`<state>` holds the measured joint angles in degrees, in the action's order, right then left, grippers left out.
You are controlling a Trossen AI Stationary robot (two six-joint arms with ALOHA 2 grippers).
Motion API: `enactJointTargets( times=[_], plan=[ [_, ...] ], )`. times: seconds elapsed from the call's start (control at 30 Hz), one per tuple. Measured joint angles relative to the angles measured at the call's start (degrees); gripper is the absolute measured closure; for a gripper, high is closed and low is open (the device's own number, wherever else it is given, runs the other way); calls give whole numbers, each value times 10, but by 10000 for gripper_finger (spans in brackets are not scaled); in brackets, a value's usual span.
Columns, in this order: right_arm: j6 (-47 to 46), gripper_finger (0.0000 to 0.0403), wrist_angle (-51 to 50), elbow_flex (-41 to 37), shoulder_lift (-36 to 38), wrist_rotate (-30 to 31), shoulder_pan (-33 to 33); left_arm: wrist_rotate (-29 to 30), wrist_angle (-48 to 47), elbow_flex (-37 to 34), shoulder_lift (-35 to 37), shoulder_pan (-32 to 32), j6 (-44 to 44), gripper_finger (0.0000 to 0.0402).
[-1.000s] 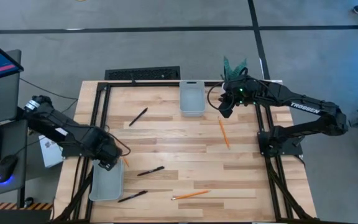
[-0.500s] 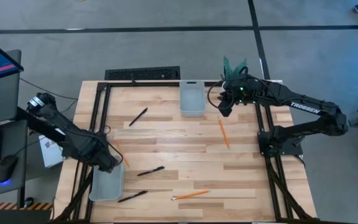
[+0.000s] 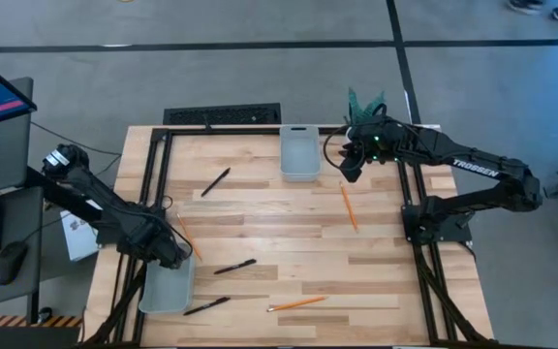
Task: Sort pens & pencils
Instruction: Move the bottom gray bin to the top center of the table
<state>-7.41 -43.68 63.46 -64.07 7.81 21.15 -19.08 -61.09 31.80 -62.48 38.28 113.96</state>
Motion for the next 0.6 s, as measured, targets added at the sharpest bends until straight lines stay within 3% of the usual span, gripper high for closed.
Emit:
enactJointTargets(
  times=[0.37, 0.6],
  plan=[
    [4, 280, 0, 0, 0, 0, 0, 3, 39, -21, 0, 0, 13, 161],
    [4, 280, 0, 0, 0, 0, 0, 5, 39, -21, 0, 0, 13, 224]
  ],
)
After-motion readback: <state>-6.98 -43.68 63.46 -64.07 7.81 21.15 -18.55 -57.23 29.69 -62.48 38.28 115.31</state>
